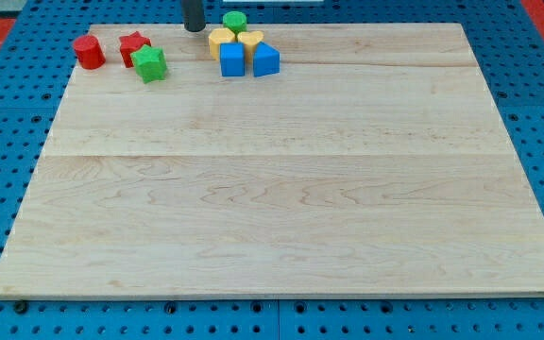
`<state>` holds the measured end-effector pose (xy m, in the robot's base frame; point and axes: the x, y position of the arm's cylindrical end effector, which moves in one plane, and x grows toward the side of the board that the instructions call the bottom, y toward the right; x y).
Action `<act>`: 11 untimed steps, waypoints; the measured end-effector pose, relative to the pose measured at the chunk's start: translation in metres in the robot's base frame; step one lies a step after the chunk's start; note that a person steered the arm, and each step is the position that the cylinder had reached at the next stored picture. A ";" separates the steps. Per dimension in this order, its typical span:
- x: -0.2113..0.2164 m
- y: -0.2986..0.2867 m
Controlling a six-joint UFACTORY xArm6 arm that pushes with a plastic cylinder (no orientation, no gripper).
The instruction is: Push the green circle to the top of the heart
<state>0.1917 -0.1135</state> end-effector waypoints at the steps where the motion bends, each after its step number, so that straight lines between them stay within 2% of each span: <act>1: 0.002 0.041; 2: 0.002 0.121; 5: 0.002 0.135; 6: 0.013 0.191; 7: 0.085 0.209; 8: 0.088 0.276; 9: 0.004 0.298; 10: 0.000 0.291; 11: 0.001 0.253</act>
<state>0.1928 0.1400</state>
